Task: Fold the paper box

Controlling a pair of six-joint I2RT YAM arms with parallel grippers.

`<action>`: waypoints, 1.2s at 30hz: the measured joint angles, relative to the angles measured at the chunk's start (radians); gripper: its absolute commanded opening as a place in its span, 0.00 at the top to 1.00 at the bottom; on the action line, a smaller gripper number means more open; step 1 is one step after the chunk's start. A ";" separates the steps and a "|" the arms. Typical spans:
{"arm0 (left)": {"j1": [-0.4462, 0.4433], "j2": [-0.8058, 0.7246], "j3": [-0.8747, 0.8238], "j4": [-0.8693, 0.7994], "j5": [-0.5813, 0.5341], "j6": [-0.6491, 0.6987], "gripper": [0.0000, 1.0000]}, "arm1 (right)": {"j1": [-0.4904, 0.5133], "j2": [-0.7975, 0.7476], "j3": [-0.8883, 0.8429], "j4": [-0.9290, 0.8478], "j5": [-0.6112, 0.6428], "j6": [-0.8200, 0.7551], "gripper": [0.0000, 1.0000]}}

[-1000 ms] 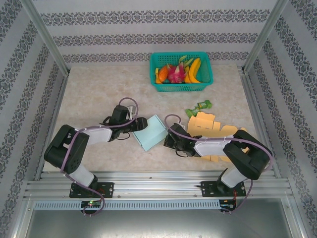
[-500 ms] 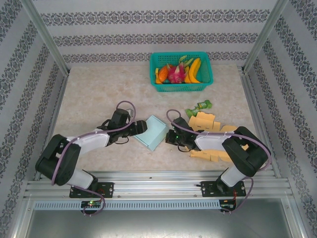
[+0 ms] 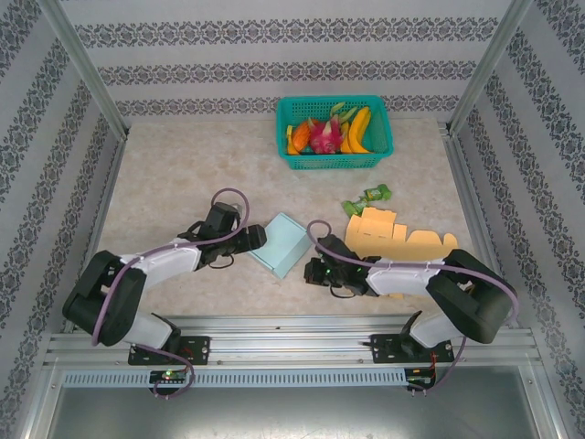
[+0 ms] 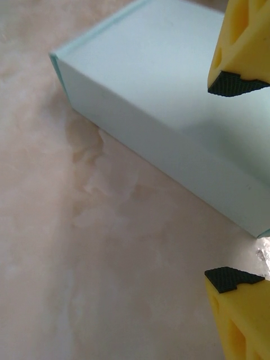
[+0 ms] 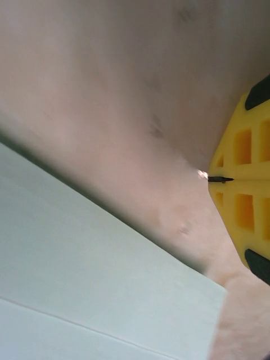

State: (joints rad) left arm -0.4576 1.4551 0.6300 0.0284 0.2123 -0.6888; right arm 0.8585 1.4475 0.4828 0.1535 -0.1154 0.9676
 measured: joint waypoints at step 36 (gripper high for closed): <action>-0.316 -0.071 -0.196 0.239 -0.241 -0.185 0.19 | 0.161 0.046 0.005 0.073 0.164 0.213 1.00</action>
State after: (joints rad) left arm -0.7738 1.3842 0.4335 0.2672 -0.0292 -0.8738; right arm 1.0195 1.4933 0.4877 0.2268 0.0486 1.1809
